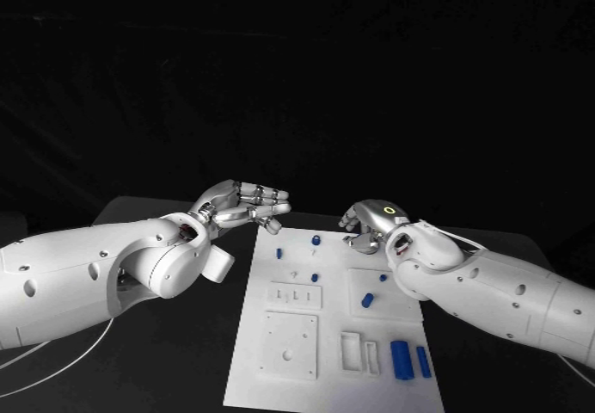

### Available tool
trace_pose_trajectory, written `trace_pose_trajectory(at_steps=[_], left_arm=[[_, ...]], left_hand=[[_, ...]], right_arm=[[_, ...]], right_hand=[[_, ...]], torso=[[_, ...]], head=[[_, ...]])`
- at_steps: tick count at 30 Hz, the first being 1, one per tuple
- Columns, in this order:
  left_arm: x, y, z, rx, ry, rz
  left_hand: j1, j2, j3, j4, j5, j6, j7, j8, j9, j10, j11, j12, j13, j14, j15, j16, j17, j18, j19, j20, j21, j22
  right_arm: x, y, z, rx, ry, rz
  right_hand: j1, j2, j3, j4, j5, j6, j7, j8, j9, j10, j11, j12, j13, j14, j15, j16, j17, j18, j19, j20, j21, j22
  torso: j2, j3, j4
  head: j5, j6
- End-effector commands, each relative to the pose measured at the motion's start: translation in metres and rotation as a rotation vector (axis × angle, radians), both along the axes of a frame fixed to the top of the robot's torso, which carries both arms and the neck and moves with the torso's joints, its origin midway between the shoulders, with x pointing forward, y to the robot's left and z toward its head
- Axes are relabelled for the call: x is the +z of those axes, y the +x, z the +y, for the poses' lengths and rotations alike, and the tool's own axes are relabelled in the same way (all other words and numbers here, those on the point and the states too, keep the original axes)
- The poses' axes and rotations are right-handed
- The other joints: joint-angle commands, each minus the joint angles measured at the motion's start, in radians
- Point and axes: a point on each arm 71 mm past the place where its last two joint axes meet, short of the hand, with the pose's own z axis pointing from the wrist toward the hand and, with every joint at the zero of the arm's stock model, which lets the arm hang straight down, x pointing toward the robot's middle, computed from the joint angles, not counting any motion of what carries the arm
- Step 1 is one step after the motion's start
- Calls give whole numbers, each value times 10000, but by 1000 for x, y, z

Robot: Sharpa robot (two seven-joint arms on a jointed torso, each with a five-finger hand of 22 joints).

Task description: Assemble the parts on the task board

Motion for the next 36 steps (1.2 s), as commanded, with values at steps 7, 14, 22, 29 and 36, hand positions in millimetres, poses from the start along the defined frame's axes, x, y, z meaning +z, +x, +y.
trace_pose_trajectory(at_steps=[7, 14, 22, 29, 36], left_arm=[[1, 5, 6, 133, -73, -70], [0, 7, 9, 181, -51, -18], [-1, 8, 9, 164, -38, 17], [-1, 8, 8, 142, -30, 32], [-2, 8, 7, 100, -26, 54]], left_hand=[[-24, 10, -11, -50, -24, -20, 1, -60, -11, 20, -18, -19, 14, -19, 37, -70, -18, 111, -67, -23, 46, -17], [-27, 14, -11, -48, -30, -9, 3, -59, -10, 19, -16, -19, 14, -29, 41, -78, -21, 105, -78, -23, 46, -25], [-27, 14, -11, -48, -30, -9, 3, -59, -10, 19, -16, -19, 14, -29, 41, -78, -21, 105, -78, -23, 46, -25], [-28, 31, -13, -56, -26, -12, 1, -59, -11, 16, -16, -18, 14, -36, 43, -83, -24, 102, -88, -21, 45, -34], [-28, 31, -13, -56, -26, -12, 1, -59, -11, 16, -16, -18, 14, -36, 43, -83, -24, 102, -88, -21, 45, -34]], right_arm=[[16, -6, -54, -417, 1378, 1117], [12, -1, -83, -940, 1003, 1782], [6, 9, -86, -1120, 678, 2068], [1, 16, -75, -1058, 580, 2213], [-4, 23, -65, -1034, 416, 2340]], right_hand=[[-1, 28, -1483, 78, 923, 545, -307, -11, 196, 2321, -781, 151, 1481, -219, -624, -334, 10, -567, 144, -698, -456, -142], [-110, 284, -2683, 3, 1372, 281, -355, -7, 615, 938, -924, 3999, 6677, -219, -722, 403, 1173, -732, 356, -820, 1094, 902], [-132, 280, -3361, 317, 1569, -548, -195, -1, 637, 614, -791, 8085, 10259, -46, -605, 2370, 4230, -640, 513, -699, 3301, 2287], [-20, 274, -3515, 548, 1741, -901, -92, -26, 358, 1040, -705, 9530, 11589, 87, -537, 2921, 5207, -574, 539, -605, 4354, 3033], [-44, 277, -3433, 592, 1837, -885, -89, -24, 315, 1243, -702, 9959, 11991, 130, -533, 3109, 5395, -585, 577, -603, 4704, 3244]], torso=[[-116, 131, -235], [-148, 179, -305], [-117, 185, -267], [-86, 184, -215], [-17, 212, -161]], head=[[-125, 106], [-230, 99], [-292, 106], [-306, 89], [-322, 83]])
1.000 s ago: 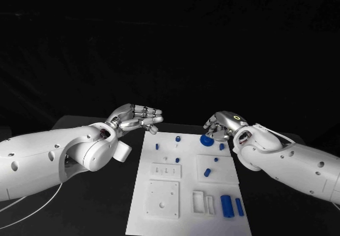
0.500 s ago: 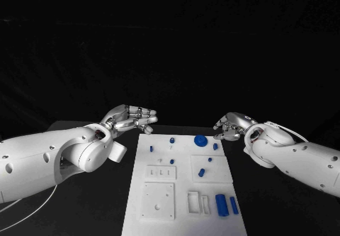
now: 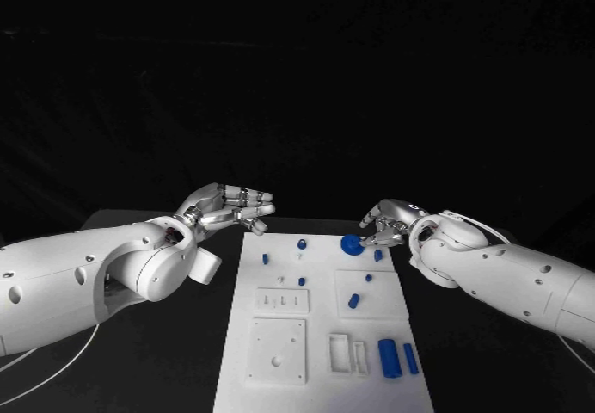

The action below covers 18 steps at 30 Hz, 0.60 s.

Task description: Assemble the parts on the task board

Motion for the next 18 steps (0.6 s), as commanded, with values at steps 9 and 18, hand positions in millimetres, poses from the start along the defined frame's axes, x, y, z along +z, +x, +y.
trace_pose_trajectory(at_steps=[9, 18], left_arm=[[1, -1, -4, -242, -101, 13], [1, -1, -4, -242, -96, 15]], left_hand=[[-27, 52, -28, -95, -19, -15, 4, -59, -11, 13, -14, -18, 14, -43, 44, -48, -17, 104, -58, 16, 57, -20], [-27, 52, -28, -95, -19, -15, 4, -59, -11, 13, -14, -18, 14, -43, 44, -48, -17, 104, -58, 16, 57, -20]], right_arm=[[-16, 4, 10, 280, -593, 619], [-22, 5, 14, 199, -709, 551]], right_hand=[[64, 25, 16, 99, 76, 111, -81, 4, -56, 242, 0, 450, 414, 112, 3, 267, 167, -58, 593, 70, 410, 1050], [80, 43, 57, 122, 27, 107, -73, 3, -75, 261, 5, 491, 475, 112, 6, 321, 196, -56, 594, 73, 531, 1066]], torso=[[45, 33, 19], [41, 38, 30]], head=[[16, -31], [44, -50]])
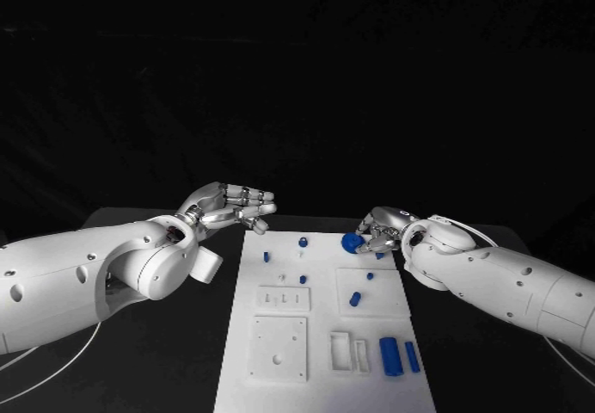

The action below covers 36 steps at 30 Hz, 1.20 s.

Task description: Assemble the parts on the task board

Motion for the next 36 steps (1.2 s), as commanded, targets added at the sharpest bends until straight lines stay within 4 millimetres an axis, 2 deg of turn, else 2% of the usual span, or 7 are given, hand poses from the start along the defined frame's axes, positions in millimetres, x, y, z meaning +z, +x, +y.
trace_pose_trajectory(at_steps=[1, 8, 15, 18, 27, 32, 36], left_arm=[[1, -1, -2, -180, -89, -12], [1, -1, -2, -173, -87, -10], [1, -1, -2, -161, -76, 4], [1, -1, -1, -155, -69, 12], [1, -1, -1, -145, -59, 19], [1, -1, -2, -159, -59, 22], [1, -1, -1, -148, -56, 24]], left_hand=[[-27, 52, 13, -54, -19, -15, 4, -59, -11, 13, -14, -18, 14, -43, 44, -48, -8, 104, -58, 16, 57, -9], [-27, 52, 13, -54, -19, -15, 4, -59, -11, 13, -14, -18, 14, -43, 44, -48, -8, 104, -58, 16, 57, -9], [-39, 75, 2, -93, -21, -12, 17, -58, -10, 9, -8, -19, 14, -46, 48, -43, -8, 110, -64, 20, 85, -37], [-39, 75, 2, -93, -21, -12, 17, -58, -10, 9, -8, -19, 14, -46, 48, -43, -8, 110, -64, 20, 85, -37], [-39, 75, 2, -93, -21, -12, 17, -58, -10, 9, -8, -19, 14, -46, 48, -43, -8, 110, -64, 20, 85, -37], [-39, 75, 2, -93, -21, -12, 17, -58, -10, 9, -8, -19, 14, -46, 48, -43, -8, 110, -64, 20, 85, -37], [-39, 75, 2, -93, -21, -12, 17, -58, -10, 9, -8, -19, 14, -46, 48, -43, -8, 110, -64, 20, 85, -37]], right_arm=[[-2, 0, 3, 116, -275, 5], [-2, 0, 7, 157, -239, -85], [-2, 0, 9, 153, -156, -122], [-2, 0, 9, 134, -93, -111], [-1, 0, 9, 64, 133, -110], [0, 0, 10, 43, 222, -140], [0, -1, 11, 46, 295, -152]], right_hand=[[86, 44, 44, 38, -36, 50, -22, 3, -15, 54, 1, 31, 22, 79, -28, 47, 13, -55, 593, 74, 86, 1069], [40, 55, 77, 87, -50, 49, -21, 5, -26, 65, 3, 33, 39, 77, -25, 56, 10, -56, 590, 78, 134, 1073], [-47, 76, 94, 193, -27, 65, -24, 5, -34, 84, 2, 51, 64, 79, -28, 76, 14, -54, 592, 77, 167, 1075], [-124, 66, -107, 374, 146, 47, -28, 5, -39, 92, 1, 46, 80, 77, -27, 98, 15, -53, 591, 77, 209, 1077], [-175, 52, -732, 858, 294, -19, -35, 7, -7, 112, 8, 35, 106, 78, -20, 167, 25, -43, 594, 85, 273, 1081], [-207, 43, -879, 1074, 310, 5, -55, 9, 18, 127, -4, 40, 115, 79, -29, 182, 19, -46, 595, 75, 301, 1082], [-215, 41, -939, 1141, 345, -9, -56, 7, 22, 126, -3, 31, 113, 74, -29, 180, 12, -46, 597, 76, 317, 1084]], torso=[[-7, -1, -3], [-6, 11, -12], [-7, 6, -9], [-3, 9, -8], [-9, 12, -14], [-2, 9, 7], [-9, 13, -9]], head=[[32, -6], [69, -56], [88, -76], [98, -88], [107, -102], [87, -78], [116, -95]])
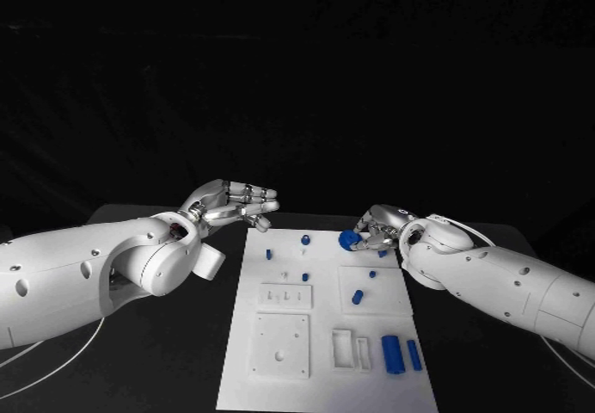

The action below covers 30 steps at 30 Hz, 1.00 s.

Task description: Assemble the parts on the task board

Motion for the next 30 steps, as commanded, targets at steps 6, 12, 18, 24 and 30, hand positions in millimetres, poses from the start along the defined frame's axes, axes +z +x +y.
trace_pose_trajectory(at_steps=[6, 12, 18, 24, 30], left_arm=[[1, -1, -2, -157, -64, 1], [1, -1, -2, -159, -62, 4], [1, -1, -3, -174, -62, 6], [1, -1, -4, -199, -64, 11], [1, -1, -4, -213, -63, 17]], left_hand=[[-23, 88, 1, -64, -21, -28, 19, -60, -12, 6, -5, -18, 14, -46, 48, -41, -11, 113, -66, 19, 24, -21], [-23, 88, 1, -64, -21, -28, 19, -60, -12, 6, -5, -18, 14, -46, 48, -41, -11, 113, -66, 19, 24, -21], [-23, 88, 1, -64, -21, -28, 19, -60, -12, 6, -5, -18, 14, -46, 48, -41, -11, 113, -66, 19, 24, -21], [-23, 88, 1, -64, -21, -28, 19, -60, -12, 6, -5, -18, 14, -46, 48, -41, -11, 113, -66, 19, 24, -21], [-26, 107, -8, -79, -20, -19, 29, -57, -10, 7, -1, -18, 14, -44, 50, -38, -11, 114, -72, 21, 40, -42]], right_arm=[[1, -1, 2, -34, 197, -67], [1, 0, 4, -50, 199, -93], [0, 1, 7, -12, 55, -103], [0, 2, 11, 50, -166, -205], [0, 3, 15, 24, -386, -368]], right_hand=[[-97, -45, -103, 131, 64, -9, -58, 8, 21, 52, -3, 21, 43, 73, -28, 36, -2, -43, 596, 77, 60, 1085], [-44, -31, -142, 171, 33, -31, -54, 8, 25, 50, -2, 9, 38, 74, -27, 43, -5, -41, 596, 78, 62, 1084], [49, -19, 35, 78, -147, -10, -52, 7, 25, 48, -3, 12, 42, 72, -27, 58, 0, -46, 591, 78, 73, 1087], [49, -24, 166, -12, -217, 32, -57, 0, 22, 63, -4, 34, 55, 69, -30, 64, 1, -51, 594, 75, 109, 1096], [36, -2, 415, -118, -364, 105, -66, 4, 12, 72, -1, 42, 61, 73, -36, 74, 3, -56, 591, 69, 116, 1095]], torso=[[1, 1, 4], [2, 4, -3], [2, 6, -5], [21, 10, 5], [24, 5, 17]], head=[[29, -12], [43, -28], [43, -33], [57, -44], [50, -95]])
